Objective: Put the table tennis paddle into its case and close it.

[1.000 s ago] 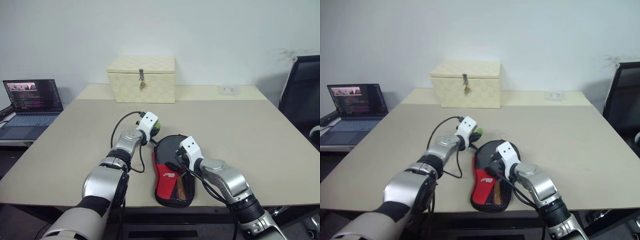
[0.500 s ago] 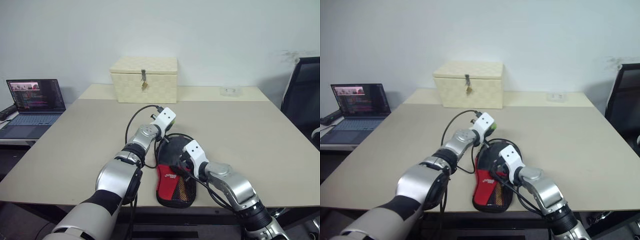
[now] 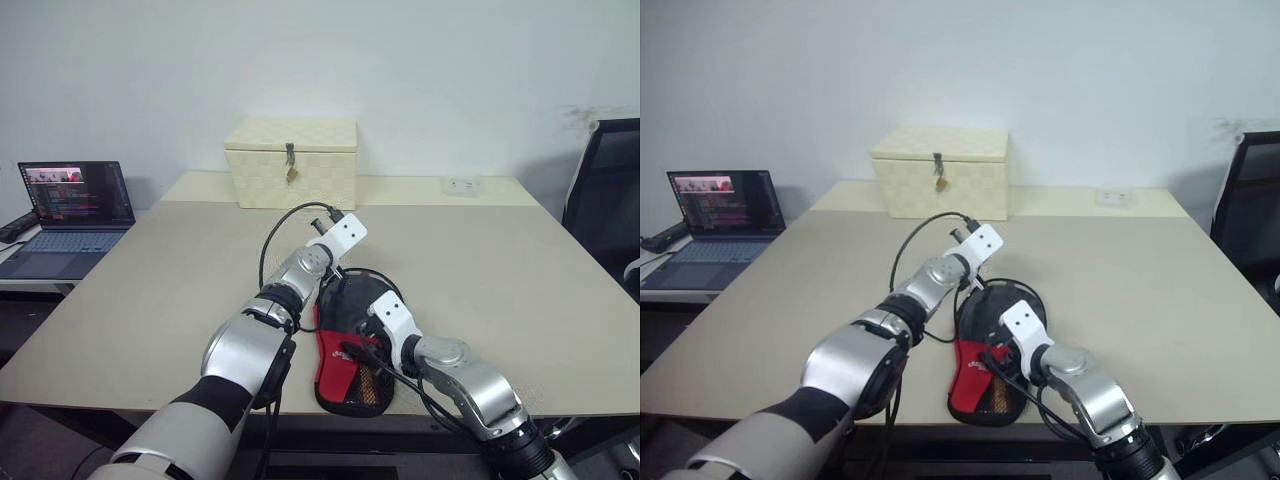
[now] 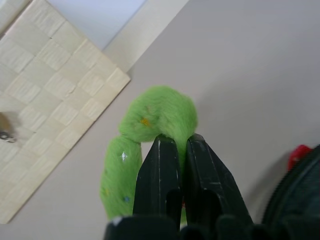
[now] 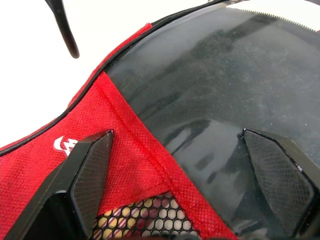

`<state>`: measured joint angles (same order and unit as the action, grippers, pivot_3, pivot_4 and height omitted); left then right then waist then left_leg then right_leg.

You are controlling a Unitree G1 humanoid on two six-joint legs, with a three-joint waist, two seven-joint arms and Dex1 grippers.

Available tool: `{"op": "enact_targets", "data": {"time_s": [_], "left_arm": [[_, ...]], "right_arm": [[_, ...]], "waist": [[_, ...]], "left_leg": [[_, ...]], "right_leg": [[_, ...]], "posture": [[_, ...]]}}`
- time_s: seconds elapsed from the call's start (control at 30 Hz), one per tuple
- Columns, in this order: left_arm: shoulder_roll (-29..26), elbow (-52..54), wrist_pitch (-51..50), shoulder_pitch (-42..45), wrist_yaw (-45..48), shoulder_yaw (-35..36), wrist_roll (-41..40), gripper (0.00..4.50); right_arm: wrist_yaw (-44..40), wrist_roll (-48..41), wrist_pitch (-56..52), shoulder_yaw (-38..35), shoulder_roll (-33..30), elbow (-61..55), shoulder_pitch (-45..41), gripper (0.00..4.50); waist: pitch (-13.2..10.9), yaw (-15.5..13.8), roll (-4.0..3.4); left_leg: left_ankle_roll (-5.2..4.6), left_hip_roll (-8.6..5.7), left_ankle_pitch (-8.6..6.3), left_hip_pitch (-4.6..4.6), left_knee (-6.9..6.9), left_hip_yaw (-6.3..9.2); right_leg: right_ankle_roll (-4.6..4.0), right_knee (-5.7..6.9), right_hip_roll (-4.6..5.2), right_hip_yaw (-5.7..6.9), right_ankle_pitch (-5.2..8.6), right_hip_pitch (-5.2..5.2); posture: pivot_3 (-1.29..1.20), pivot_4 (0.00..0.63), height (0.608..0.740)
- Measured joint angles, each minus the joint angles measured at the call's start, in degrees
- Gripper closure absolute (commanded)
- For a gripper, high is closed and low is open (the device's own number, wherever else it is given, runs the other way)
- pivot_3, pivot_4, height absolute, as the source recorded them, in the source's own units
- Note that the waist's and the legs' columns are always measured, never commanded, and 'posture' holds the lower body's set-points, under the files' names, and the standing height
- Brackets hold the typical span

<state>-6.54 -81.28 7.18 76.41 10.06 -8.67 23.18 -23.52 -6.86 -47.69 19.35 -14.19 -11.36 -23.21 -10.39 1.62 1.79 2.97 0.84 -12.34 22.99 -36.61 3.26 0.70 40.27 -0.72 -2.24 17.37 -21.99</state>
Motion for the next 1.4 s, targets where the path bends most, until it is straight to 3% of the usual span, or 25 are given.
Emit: {"op": "enact_targets", "data": {"time_s": [0.2, 0.37, 0.77, 1.4], "left_arm": [[1.15, -0.11, -0.14, 0.5, -2.46, -3.67, 4.32, 4.46], [3.44, -0.31, 4.49, 1.11, -3.3, -10.92, 10.86, 4.46], [6.66, -1.02, 12.16, 2.32, -5.49, -19.2, 18.47, 4.46], [9.44, -1.53, 13.38, 3.5, -6.82, -20.09, 18.85, 4.46]], "right_arm": [[0.14, 0.64, -0.36, 0.11, 0.0, -1.67, 1.09, 0.0], [0.15, 1.09, -0.38, 0.2, -0.07, -3.04, 2.12, 0.0], [0.4, 1.49, -1.46, 0.81, -0.81, -5.91, 3.75, 0.0], [1.71, 1.58, -3.88, 0.81, -1.03, -9.35, 5.48, 0.0]], "waist": [[0.01, -0.02, 0.01], [0.01, -0.02, 0.01], [0.01, -0.1, 0.02], [0.02, -0.24, 0.03]], "left_leg": [[0.0, -0.04, 0.0, 0.0, 0.32, -0.01], [0.0, -0.1, 0.0, -0.03, 0.53, -0.08], [0.0, -0.23, 0.0, -0.01, 0.53, -0.1], [-0.04, -0.29, -0.04, 0.04, 0.61, -0.02]], "right_leg": [[0.02, -0.3, 0.05, 0.0, -0.01, 0.01], [0.07, -0.4, 0.12, -0.04, 0.02, 0.0], [0.17, -0.43, 0.28, -0.04, 0.08, 0.0], [0.24, -0.79, 0.37, 0.02, 0.1, 0.13]], "posture": [[0.0, 0.15, 0.74], [0.0, 0.15, 0.74], [0.0, 0.15, 0.74], [0.0, 0.15, 0.74]]}}
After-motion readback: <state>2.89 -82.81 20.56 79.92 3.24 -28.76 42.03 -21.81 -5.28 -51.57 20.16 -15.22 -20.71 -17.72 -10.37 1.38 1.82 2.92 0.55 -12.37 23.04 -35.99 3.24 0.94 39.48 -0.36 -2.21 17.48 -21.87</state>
